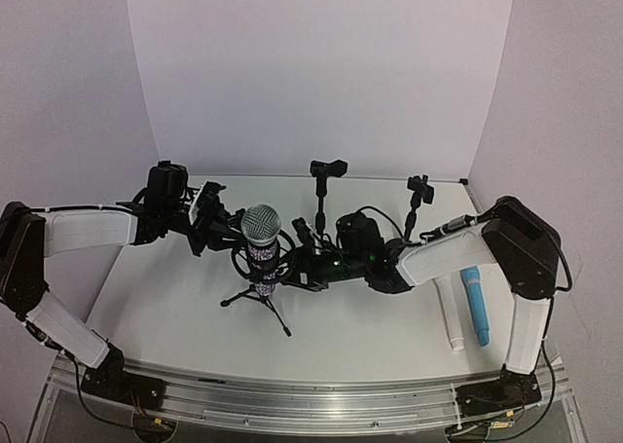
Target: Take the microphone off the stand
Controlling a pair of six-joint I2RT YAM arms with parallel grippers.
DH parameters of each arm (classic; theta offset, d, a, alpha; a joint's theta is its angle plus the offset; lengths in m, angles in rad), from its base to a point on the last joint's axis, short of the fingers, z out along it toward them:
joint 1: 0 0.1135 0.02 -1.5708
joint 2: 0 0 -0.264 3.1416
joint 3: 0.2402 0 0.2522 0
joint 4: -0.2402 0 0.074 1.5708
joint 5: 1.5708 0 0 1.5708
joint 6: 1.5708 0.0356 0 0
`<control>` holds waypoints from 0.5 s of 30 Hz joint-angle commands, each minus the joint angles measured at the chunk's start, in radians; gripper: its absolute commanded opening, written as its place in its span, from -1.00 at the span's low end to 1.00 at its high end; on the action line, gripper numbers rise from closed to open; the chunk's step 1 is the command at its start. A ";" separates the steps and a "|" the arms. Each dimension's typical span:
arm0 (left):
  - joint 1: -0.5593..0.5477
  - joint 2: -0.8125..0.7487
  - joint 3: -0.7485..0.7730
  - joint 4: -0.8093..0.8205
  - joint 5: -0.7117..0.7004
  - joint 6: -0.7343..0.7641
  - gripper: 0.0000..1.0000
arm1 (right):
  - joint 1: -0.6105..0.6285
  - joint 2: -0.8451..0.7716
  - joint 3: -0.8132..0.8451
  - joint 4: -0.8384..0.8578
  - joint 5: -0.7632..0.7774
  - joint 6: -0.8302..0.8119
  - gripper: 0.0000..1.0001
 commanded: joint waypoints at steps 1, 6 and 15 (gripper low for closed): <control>-0.010 0.021 0.013 -0.050 -0.019 -0.028 -1.00 | -0.002 0.002 0.098 -0.017 -0.072 0.362 0.51; -0.010 0.021 0.014 -0.047 -0.029 -0.051 -1.00 | -0.011 -0.026 0.084 -0.017 -0.064 0.414 0.32; -0.010 0.025 0.024 -0.046 -0.049 -0.050 -1.00 | -0.019 0.013 0.125 -0.003 -0.081 0.564 -0.03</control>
